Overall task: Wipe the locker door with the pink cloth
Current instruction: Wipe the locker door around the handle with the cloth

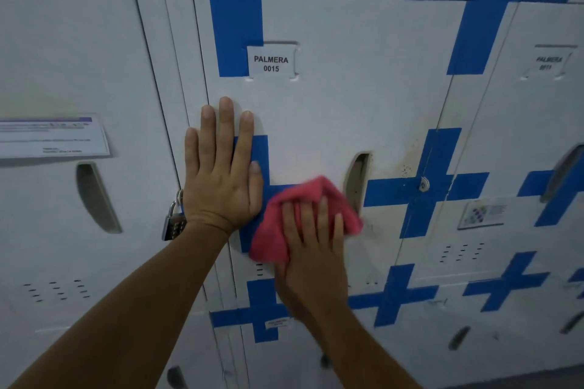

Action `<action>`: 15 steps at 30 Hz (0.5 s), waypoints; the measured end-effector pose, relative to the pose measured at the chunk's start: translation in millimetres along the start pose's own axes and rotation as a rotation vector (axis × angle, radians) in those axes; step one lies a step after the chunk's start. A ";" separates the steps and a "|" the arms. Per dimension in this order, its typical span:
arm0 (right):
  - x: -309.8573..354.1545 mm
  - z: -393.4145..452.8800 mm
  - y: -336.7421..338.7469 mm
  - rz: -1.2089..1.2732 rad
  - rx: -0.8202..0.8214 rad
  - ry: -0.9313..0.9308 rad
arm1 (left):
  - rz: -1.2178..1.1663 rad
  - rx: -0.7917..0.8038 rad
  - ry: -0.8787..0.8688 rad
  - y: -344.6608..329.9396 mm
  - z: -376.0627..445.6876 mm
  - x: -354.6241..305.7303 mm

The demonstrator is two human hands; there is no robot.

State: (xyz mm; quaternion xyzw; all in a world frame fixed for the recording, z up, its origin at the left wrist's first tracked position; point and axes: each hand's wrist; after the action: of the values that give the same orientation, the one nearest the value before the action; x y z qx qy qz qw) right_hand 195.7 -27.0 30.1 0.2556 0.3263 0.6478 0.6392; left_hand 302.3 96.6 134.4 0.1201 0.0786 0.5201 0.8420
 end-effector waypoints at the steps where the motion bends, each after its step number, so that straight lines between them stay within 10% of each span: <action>1: 2.8 -19.8 -14.6 0.008 0.067 -0.021 | -0.006 -0.006 0.000 -0.3 0.0 0.2; 5: 2.6 -50.0 -30.0 0.053 0.224 -0.062 | -0.015 -0.016 -0.005 -0.5 -1.4 0.5; 15: -12.6 88.6 82.5 0.022 -0.195 -0.114 | -0.029 -0.001 0.004 -1.7 -0.9 -0.4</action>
State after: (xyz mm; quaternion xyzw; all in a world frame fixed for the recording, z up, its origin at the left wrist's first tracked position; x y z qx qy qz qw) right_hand 208.1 -28.5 151.2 0.2321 0.2218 0.6680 0.6714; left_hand 303.3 95.6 133.0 0.1174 0.0816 0.5081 0.8494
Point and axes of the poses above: each hand's wrist, its own z-axis towards the middle knuckle, its own y-axis out of the back of the hand, x = y × z, and after that the axes turned 11 degrees about y, right-handed
